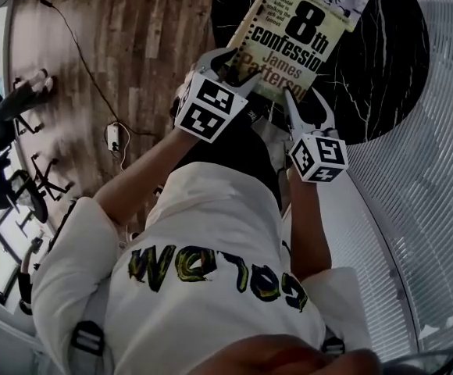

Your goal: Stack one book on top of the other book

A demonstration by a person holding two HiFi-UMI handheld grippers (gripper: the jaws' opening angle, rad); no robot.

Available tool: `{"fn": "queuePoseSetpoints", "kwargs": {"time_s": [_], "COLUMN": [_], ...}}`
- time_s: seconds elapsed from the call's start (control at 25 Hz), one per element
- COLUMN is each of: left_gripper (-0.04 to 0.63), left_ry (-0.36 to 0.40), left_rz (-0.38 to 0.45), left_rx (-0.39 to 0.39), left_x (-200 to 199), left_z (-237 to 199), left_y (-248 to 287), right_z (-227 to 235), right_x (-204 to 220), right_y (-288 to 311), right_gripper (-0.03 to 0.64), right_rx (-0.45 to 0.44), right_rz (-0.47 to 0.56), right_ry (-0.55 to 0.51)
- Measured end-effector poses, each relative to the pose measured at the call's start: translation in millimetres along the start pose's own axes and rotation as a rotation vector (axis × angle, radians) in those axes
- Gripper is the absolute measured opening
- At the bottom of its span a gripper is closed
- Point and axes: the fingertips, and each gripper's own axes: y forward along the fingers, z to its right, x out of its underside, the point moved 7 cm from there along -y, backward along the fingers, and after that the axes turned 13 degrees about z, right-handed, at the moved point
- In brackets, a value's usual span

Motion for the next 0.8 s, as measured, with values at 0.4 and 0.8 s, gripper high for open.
{"fn": "queuePoseSetpoints", "kwargs": {"time_s": [0.4,0.8], "left_gripper": [0.261,0.261], "left_ry": [0.005,-0.002], "left_rz": [-0.013,-0.055], "left_rx": [0.035,0.046], "left_x": [-38.5,-17.3], "left_z": [3.4,-7.7], "left_y": [-27.0,-2.0], "right_z": [-24.3,-7.9], "right_x": [-40.6,-14.9], "right_y": [-20.0,-0.1], "right_gripper": [0.204,0.206], "right_rx": [0.015,0.017], "right_rz": [-0.046,-0.087], "right_ry": [-0.008,0.048]}}
